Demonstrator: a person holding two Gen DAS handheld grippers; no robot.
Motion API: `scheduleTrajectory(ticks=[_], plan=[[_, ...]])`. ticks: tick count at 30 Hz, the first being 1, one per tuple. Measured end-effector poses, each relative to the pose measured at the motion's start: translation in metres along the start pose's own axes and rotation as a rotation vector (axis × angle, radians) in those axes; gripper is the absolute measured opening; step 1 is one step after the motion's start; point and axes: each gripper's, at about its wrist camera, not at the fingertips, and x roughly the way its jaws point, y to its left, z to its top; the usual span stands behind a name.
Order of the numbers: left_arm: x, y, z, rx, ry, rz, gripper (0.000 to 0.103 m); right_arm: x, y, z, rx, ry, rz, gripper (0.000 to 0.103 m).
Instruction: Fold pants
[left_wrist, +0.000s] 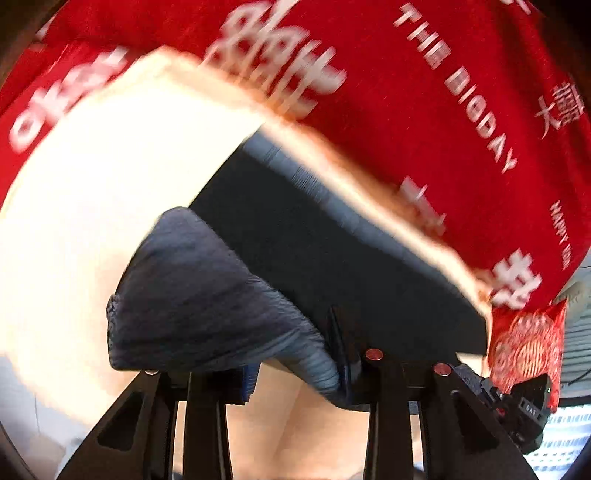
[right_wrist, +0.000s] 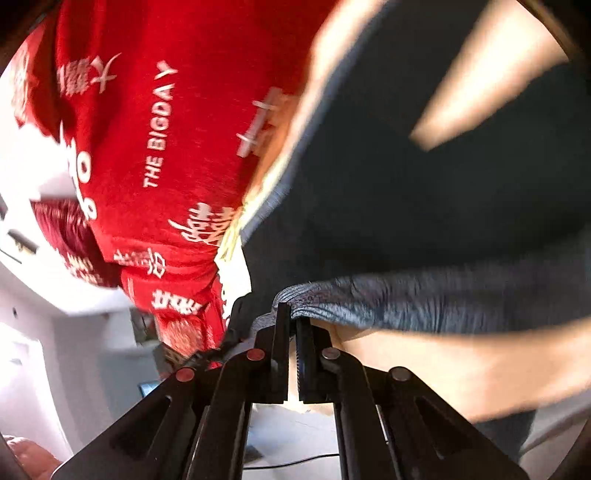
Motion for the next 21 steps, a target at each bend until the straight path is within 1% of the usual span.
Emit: scheduleTrajectory(ticks=[1,3,4,6,7,8,9,11,12,13,15,17,19,20,21], plan=[[0.005,-0.008,0.014,0.013,-0.020,0.003,0.035,0.003,0.011,0.011,-0.026,0.007,-0.008,0.003],[0.023,-0.022,0.041,0.047,-0.057,0.033,0.036,0.014,0.021,0.048,-0.067,0.034,-0.030,0.003],[0.040,-0.029,0.058,0.067,-0.072,0.074,0.038,0.026,0.026,0.070,-0.089,0.053,-0.049,0.003],[0.065,-0.031,0.079,0.067,-0.099,0.147,0.060,0.052,0.029,0.109,-0.132,0.092,-0.091,0.003],[0.077,-0.031,0.086,0.066,-0.114,0.177,0.065,0.062,0.022,0.119,-0.148,0.104,-0.115,0.003],[0.092,-0.028,0.095,0.063,-0.125,0.222,0.073,0.074,0.019,0.133,-0.157,0.116,-0.139,0.003],[0.106,-0.024,0.101,0.054,-0.124,0.257,0.078,0.089,0.014,0.148,-0.159,0.131,-0.159,0.003],[0.134,-0.012,0.112,0.026,-0.101,0.303,0.079,0.117,0.003,0.173,-0.163,0.157,-0.206,0.004],[0.143,-0.012,0.119,0.016,-0.086,0.329,0.079,0.132,-0.003,0.184,-0.181,0.176,-0.249,0.004],[0.150,-0.010,0.125,0.007,-0.078,0.365,0.079,0.141,-0.008,0.187,-0.191,0.190,-0.279,0.004],[0.141,-0.013,0.130,-0.012,-0.110,0.380,0.079,0.157,-0.014,0.196,-0.182,0.209,-0.326,0.005],[0.114,-0.015,0.134,-0.012,-0.163,0.381,0.079,0.156,-0.013,0.198,-0.145,0.206,-0.338,0.007],[0.091,-0.018,0.134,0.019,-0.195,0.405,0.079,0.145,-0.003,0.193,-0.158,0.206,-0.339,0.026],[0.080,-0.019,0.131,0.050,-0.205,0.425,0.079,0.137,0.006,0.189,-0.186,0.193,-0.340,0.044],[0.074,-0.018,0.129,0.076,-0.201,0.440,0.079,0.126,0.020,0.182,-0.231,0.172,-0.328,0.051]])
